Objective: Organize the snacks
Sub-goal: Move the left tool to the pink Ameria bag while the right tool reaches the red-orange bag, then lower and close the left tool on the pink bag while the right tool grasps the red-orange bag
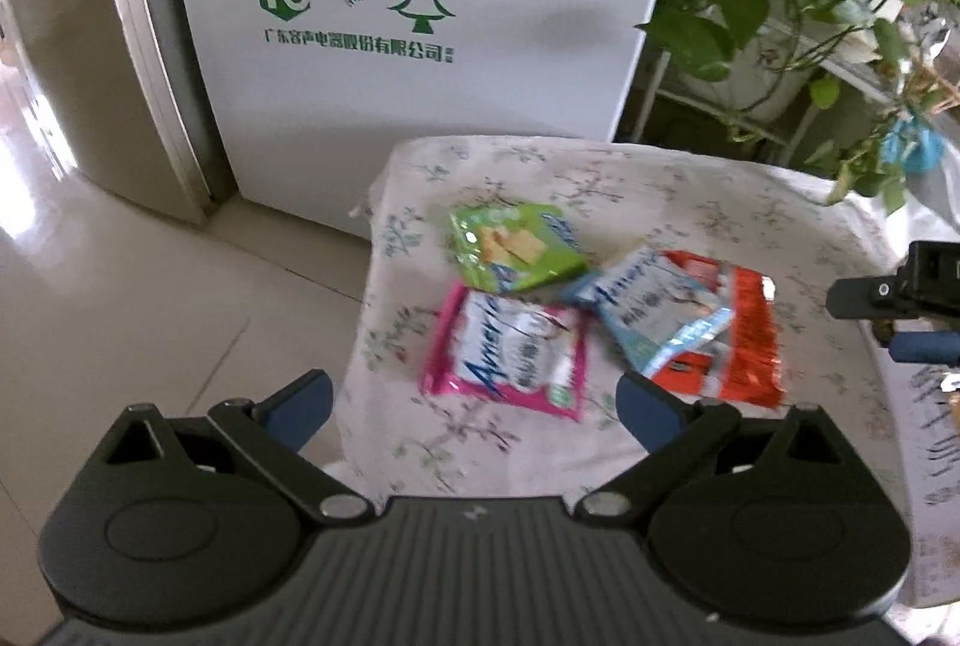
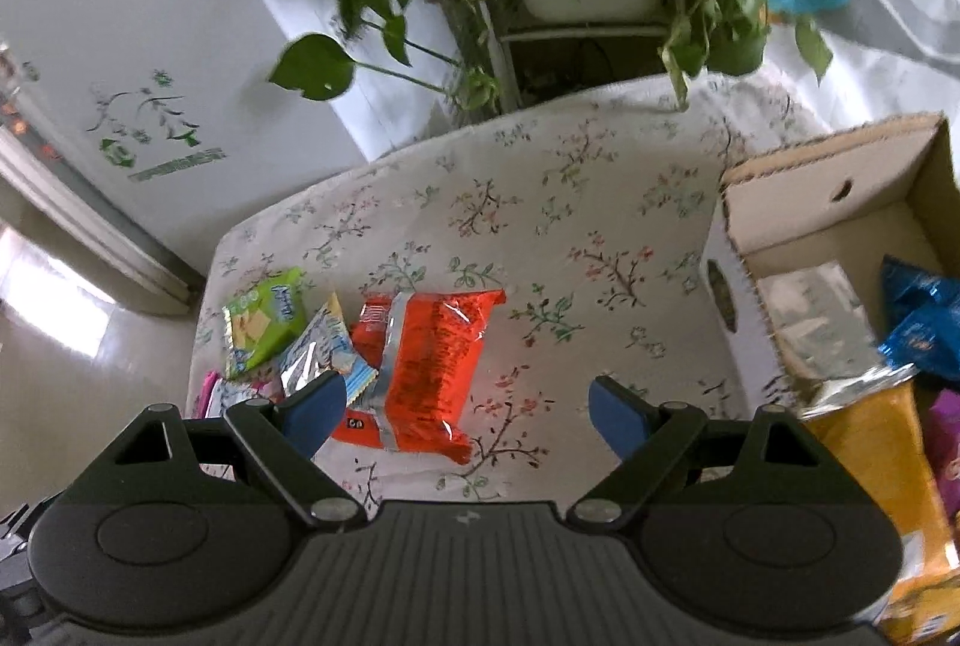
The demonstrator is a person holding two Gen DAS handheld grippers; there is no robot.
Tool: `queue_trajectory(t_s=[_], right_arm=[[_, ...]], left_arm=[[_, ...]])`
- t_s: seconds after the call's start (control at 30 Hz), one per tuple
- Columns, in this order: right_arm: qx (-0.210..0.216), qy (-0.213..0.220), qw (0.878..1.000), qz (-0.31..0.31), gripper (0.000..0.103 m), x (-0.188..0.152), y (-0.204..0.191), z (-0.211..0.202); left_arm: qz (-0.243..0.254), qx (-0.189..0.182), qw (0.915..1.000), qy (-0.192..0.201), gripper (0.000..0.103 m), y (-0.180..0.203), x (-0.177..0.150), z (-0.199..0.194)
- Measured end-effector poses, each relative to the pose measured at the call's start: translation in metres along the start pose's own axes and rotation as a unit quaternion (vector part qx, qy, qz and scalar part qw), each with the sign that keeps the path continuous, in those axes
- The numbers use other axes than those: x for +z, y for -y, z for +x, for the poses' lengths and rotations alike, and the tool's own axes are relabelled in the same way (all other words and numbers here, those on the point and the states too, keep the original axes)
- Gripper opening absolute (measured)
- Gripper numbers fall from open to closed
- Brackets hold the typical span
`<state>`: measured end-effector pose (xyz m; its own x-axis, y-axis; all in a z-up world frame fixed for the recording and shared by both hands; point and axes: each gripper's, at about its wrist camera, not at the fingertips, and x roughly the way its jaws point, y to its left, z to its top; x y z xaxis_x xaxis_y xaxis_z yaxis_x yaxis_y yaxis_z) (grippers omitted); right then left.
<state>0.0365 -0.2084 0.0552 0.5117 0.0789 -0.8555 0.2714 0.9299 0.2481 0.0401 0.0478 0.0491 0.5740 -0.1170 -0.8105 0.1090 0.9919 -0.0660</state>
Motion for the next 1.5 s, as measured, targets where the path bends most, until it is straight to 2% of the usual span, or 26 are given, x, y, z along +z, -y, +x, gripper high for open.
queue_trajectory(t_s=[0.13,0.3,0.5,0.63,1.03,1.2,1.33,1.4,1.5], right_arm=[[-0.019,-0.009,0.999,0.026,0.092,0.001,-0.002,0.021],[-0.015,-0.022,0.998,0.06,0.092,0.002,-0.003,0.038],[-0.033,-0.019,0.997,0.064,0.092,0.004,-0.007,0.056],[-0.034,-0.018,0.997,0.071,0.092,0.005,-0.008,0.066],[-0.032,-0.03,0.997,0.055,0.093,0.013,-0.026,0.095],[-0.042,-0.029,0.998,0.032,0.097,0.013,-0.037,0.101],[-0.069,-0.03,0.997,-0.004,0.097,0.009,-0.045,0.104],[-0.071,-0.027,0.997,-0.009,0.096,0.008,-0.044,0.104],[-0.075,-0.025,0.997,-0.016,0.086,0.009,-0.042,0.1]], left_arm=[[0.021,0.009,0.9997,0.009,0.1,-0.001,0.007,0.015],[0.045,-0.006,0.999,0.005,0.1,0.004,0.01,0.031],[0.056,-0.007,0.9984,-0.003,0.1,0.008,0.01,0.048],[0.075,-0.009,0.9971,0.006,0.1,0.014,0.013,0.056],[0.083,-0.011,0.9964,-0.012,0.1,0.018,0.011,0.079],[0.094,-0.011,0.9955,-0.012,0.1,0.023,0.011,0.084],[0.092,-0.01,0.9956,-0.014,0.1,0.024,0.011,0.087],[0.085,-0.012,0.9962,-0.015,0.1,0.024,0.012,0.088],[0.082,-0.01,0.9964,-0.015,0.1,0.024,0.012,0.09]])
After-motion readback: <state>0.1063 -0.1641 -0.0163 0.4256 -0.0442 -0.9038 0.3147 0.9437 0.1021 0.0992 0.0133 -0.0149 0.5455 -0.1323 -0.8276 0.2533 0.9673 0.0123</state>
